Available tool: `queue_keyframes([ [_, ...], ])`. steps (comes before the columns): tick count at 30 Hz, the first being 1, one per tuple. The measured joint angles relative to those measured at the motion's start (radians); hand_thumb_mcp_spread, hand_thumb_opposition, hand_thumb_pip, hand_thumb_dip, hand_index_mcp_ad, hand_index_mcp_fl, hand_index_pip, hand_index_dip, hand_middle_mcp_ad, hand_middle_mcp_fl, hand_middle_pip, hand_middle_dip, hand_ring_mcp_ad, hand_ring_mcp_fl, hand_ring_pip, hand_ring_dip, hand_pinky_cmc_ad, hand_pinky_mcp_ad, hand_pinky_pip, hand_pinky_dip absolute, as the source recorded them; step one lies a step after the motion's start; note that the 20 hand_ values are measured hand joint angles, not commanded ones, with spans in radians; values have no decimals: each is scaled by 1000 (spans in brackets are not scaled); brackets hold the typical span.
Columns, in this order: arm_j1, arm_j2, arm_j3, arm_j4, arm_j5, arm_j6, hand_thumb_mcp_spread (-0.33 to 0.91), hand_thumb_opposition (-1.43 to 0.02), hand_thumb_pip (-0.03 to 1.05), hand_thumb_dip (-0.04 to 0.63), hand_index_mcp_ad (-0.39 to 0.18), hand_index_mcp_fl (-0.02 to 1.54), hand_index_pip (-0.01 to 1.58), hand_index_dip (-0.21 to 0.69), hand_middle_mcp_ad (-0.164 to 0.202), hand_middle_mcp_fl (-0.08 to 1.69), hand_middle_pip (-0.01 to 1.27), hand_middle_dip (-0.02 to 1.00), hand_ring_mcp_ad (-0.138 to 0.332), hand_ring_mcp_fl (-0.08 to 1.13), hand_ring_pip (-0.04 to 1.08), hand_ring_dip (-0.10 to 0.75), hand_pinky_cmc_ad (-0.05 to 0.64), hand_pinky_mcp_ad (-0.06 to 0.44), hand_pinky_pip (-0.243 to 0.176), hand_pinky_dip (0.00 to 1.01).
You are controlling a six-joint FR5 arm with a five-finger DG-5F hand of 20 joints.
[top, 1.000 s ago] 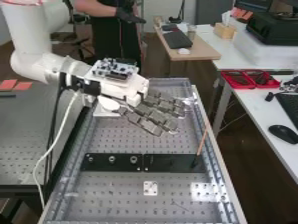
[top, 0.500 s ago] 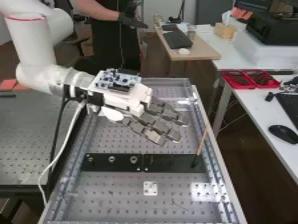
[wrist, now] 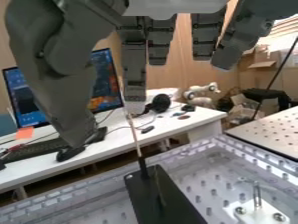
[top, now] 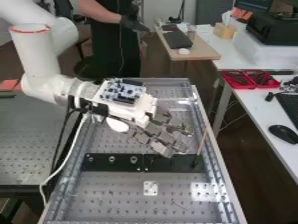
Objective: Grab the drill bit and place it in the clear container
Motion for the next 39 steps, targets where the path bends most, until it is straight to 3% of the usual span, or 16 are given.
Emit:
queue_keyframes([
  [5,-10,-26,16,5,-1,10,354,-817,642,234,26,38,1239,190,31,5,119,136,227,0,63,17,333,180,-140,314],
  [15,-27,-81,57,12,-15,28,389,-840,644,267,24,21,1464,365,17,42,120,188,227,0,65,17,328,185,-140,251],
  [21,-34,-120,93,3,-28,33,403,-850,644,278,26,19,1506,398,16,38,117,192,218,0,65,17,330,183,-136,236],
  [31,-47,-166,131,19,-45,36,405,-864,644,284,19,24,1454,391,16,115,119,220,215,0,72,17,316,185,-122,195],
  [39,-58,-186,143,33,-65,33,433,-864,644,284,7,56,1354,293,16,169,122,222,216,3,73,17,312,182,-113,187],
])
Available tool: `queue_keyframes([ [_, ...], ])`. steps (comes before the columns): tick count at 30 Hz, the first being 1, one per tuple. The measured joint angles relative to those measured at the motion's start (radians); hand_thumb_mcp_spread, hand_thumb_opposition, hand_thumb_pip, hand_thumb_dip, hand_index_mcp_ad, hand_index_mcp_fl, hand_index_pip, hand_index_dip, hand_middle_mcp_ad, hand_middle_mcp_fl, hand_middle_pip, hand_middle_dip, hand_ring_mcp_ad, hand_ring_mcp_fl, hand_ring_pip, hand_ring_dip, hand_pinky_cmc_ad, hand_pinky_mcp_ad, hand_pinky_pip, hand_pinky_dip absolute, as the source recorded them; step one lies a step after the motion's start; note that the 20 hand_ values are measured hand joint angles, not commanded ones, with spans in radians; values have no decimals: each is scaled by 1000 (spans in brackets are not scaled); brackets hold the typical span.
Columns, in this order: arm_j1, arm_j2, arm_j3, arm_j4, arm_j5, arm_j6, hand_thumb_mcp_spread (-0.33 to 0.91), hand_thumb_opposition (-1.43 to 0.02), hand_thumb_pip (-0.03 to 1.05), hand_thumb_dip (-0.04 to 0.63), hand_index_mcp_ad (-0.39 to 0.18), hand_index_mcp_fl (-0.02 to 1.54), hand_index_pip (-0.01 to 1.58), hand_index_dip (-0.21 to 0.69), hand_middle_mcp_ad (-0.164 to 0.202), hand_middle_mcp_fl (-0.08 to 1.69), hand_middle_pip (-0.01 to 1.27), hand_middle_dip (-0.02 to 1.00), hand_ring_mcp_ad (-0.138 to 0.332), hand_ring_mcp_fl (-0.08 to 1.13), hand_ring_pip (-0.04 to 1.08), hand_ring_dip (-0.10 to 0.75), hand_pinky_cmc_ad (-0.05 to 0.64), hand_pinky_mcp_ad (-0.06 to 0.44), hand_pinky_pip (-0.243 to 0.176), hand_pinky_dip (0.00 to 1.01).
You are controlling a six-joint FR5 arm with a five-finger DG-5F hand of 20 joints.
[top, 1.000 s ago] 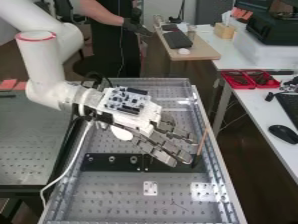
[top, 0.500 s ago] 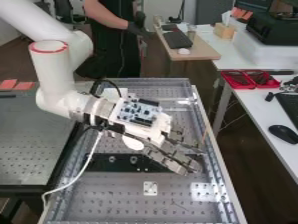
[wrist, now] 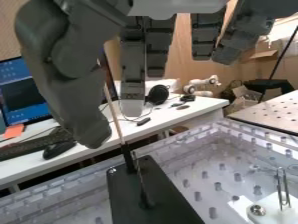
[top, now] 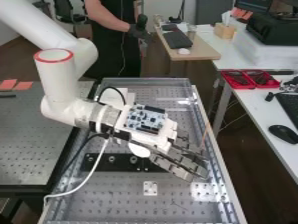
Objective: Grab the drill bit and place it in the clear container
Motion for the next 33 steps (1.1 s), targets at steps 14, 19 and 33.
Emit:
queue_keyframes([
  [14,-5,-24,-2,29,-49,-106,433,-864,644,284,-12,175,1309,202,16,220,120,236,215,0,86,17,295,182,-91,190],
  [19,-4,-31,-8,58,-46,-118,436,-864,644,284,-12,204,1323,188,16,215,120,234,215,3,87,17,295,182,-91,190],
  [33,-12,-55,4,75,-59,-160,464,-864,602,284,-23,223,1346,180,16,284,120,237,215,14,87,19,295,182,-75,190],
])
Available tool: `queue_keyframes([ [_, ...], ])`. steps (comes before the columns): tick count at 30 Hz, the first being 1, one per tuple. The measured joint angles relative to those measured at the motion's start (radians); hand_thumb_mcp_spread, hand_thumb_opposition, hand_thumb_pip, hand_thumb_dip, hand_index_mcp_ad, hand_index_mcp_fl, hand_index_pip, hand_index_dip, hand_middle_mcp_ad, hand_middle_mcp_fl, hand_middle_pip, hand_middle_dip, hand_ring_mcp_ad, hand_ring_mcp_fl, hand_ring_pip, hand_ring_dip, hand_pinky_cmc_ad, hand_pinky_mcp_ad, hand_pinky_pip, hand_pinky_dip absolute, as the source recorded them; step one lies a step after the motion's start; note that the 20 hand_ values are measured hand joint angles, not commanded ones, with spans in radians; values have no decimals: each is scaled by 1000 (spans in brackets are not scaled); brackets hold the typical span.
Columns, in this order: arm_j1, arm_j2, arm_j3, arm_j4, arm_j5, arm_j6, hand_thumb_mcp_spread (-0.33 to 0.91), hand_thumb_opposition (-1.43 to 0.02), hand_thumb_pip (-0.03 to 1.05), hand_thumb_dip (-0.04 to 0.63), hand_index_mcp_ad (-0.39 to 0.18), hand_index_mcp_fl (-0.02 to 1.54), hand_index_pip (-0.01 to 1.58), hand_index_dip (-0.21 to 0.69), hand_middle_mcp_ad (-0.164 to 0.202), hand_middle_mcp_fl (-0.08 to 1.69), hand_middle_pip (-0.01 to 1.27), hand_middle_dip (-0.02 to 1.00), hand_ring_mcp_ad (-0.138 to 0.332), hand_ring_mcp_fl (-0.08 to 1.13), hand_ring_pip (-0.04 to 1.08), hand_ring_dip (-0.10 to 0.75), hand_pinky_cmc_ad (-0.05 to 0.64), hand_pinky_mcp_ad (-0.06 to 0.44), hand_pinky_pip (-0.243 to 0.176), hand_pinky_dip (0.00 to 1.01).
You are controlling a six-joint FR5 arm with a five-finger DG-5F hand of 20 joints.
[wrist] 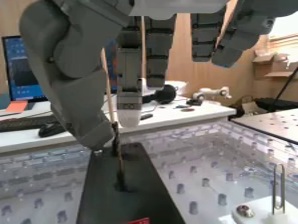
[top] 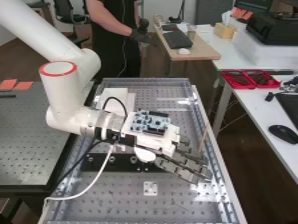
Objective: Grab the drill bit and place it in the clear container
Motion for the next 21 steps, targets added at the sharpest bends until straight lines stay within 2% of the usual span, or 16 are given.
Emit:
queue_keyframes([
  [11,-7,-8,17,-2,-19,-22,494,-864,565,286,-38,258,1344,171,17,302,120,237,215,30,89,19,298,180,-75,188],
  [12,-8,-8,18,-3,-22,-26,494,-864,564,283,-38,269,1344,171,16,302,120,237,213,45,89,19,298,183,-61,188],
  [14,-8,-9,20,-5,-26,-30,494,-864,564,283,-38,276,1344,171,16,298,120,237,216,47,89,19,298,171,-59,190],
  [17,-10,-10,22,-11,-32,-39,496,-864,564,283,-40,276,1344,171,14,302,120,237,199,47,89,19,298,164,-59,190],
  [21,-11,-10,24,-18,-41,-53,511,-864,564,286,-54,288,1346,171,14,314,120,237,199,47,89,19,298,164,-59,190],
])
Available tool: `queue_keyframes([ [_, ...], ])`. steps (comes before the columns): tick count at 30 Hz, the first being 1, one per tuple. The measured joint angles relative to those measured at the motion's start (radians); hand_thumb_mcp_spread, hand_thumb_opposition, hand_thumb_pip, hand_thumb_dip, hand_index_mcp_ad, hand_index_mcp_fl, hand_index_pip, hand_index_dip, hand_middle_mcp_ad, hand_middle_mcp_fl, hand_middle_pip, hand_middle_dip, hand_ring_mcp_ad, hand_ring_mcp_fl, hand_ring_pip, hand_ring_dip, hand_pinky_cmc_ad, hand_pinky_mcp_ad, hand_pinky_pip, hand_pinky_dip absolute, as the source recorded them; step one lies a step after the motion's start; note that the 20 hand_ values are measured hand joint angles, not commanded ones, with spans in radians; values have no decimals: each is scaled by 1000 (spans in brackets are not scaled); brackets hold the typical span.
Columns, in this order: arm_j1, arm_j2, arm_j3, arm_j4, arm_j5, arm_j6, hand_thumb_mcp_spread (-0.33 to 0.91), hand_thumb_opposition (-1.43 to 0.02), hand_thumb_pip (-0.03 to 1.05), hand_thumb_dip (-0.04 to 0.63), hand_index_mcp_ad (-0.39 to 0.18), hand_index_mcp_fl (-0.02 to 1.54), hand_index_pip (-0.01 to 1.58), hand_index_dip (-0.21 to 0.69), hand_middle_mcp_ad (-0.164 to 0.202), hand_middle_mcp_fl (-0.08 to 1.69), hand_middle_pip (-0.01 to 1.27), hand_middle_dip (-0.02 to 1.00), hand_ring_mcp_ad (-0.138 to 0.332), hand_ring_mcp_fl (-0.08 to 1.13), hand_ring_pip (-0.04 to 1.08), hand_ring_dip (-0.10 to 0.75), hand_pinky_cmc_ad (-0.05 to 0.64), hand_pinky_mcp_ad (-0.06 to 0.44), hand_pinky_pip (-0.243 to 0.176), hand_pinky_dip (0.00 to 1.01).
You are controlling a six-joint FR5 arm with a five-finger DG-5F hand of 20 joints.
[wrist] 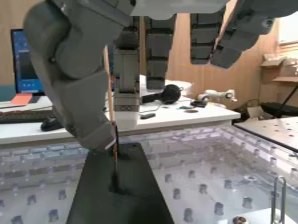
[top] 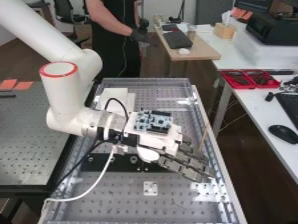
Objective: Grab the drill bit and place it in the clear container
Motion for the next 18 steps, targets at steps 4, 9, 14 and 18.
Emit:
queue_keyframes([
  [4,-2,2,-2,-2,-13,-24,508,-864,564,283,-56,284,1346,171,12,314,120,237,202,47,89,19,298,168,-58,190],
  [9,-5,4,-4,-5,-22,-33,522,-864,564,283,-68,304,1360,171,9,316,120,237,199,45,87,19,298,168,-61,190],
  [14,-6,3,-5,-2,-25,-29,538,-867,564,286,-77,316,1393,171,10,316,120,236,195,49,91,19,298,161,-61,190],
  [18,-5,0,-2,0,-26,-27,550,-876,564,283,-87,321,1393,171,10,316,120,239,183,49,91,19,297,150,-58,190],
])
